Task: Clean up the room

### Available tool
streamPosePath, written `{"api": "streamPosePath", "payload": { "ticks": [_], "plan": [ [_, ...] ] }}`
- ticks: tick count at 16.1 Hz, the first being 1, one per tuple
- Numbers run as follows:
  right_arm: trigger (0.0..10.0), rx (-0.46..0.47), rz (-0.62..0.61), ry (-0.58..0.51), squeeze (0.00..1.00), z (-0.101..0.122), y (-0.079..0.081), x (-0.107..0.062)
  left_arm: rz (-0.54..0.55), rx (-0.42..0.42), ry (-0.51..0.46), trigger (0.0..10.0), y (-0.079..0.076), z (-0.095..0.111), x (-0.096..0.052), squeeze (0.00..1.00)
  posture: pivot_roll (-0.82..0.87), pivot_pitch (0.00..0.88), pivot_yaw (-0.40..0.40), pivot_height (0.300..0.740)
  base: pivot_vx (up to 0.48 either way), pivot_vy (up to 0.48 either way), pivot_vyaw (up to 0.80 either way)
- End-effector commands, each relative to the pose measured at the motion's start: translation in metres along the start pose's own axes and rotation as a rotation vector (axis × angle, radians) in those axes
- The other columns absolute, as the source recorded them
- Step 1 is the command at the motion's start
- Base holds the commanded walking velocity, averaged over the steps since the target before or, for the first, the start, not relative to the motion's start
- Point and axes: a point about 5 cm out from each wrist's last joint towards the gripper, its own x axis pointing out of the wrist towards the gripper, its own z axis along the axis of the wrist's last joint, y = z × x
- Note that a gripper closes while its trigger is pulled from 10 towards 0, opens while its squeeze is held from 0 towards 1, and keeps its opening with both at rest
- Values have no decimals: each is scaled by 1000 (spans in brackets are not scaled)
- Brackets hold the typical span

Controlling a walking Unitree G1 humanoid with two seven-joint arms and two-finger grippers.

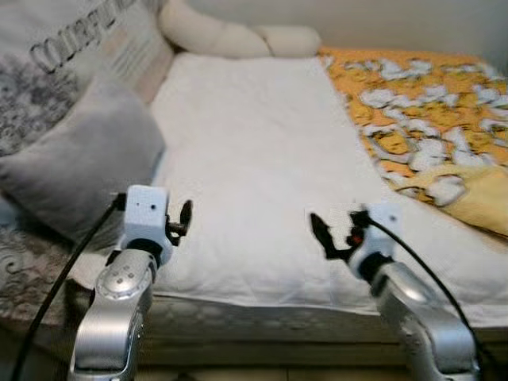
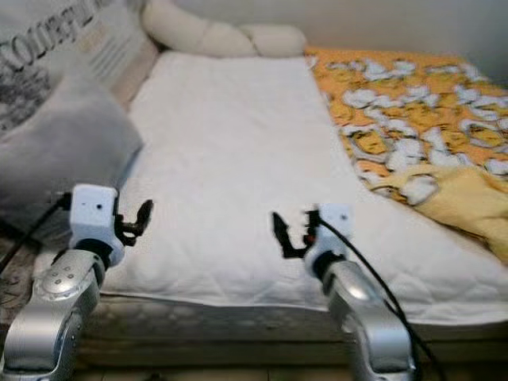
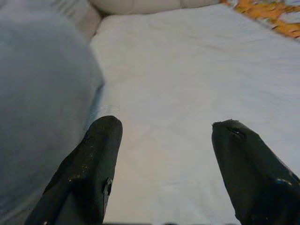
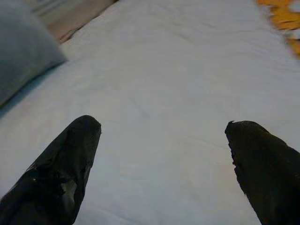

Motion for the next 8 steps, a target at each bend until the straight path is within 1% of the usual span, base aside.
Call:
{"api": "streamPosePath", "payload": {
  "ticks": [1, 3, 5, 7, 8],
  "plan": [
    [10000, -12, 23, -29, 0, 6, 6, 1, 25, 12, 20, 10000, 6, -3, -4, 20, -70, 0, -41, 740, 0, -311, 0],
    [10000, -5, 2, -33, 0, 4, 6, 1, 17, 32, 15, 10000, 7, -5, -5, 8, -61, 0, -48, 740, 0, -313, 0],
    [10000, 10, -10, -34, 0, 2, 5, 1, 16, 22, 8, 10000, 6, -3, -4, 4, -53, 0, -51, 740, 0, -326, 0],
    [10000, 7, -16, -38, 0, 3, 3, 1, 5, 46, 14, 10000, 4, -4, -5, 4, -42, 0, -57, 740, 0, -368, 0],
    [10000, 1, -16, -39, 0, 4, 2, 1, 6, 42, 12, 10000, 4, -4, -4, 8, -48, 0, -55, 740, 0, -386, 0]
  ]
}}
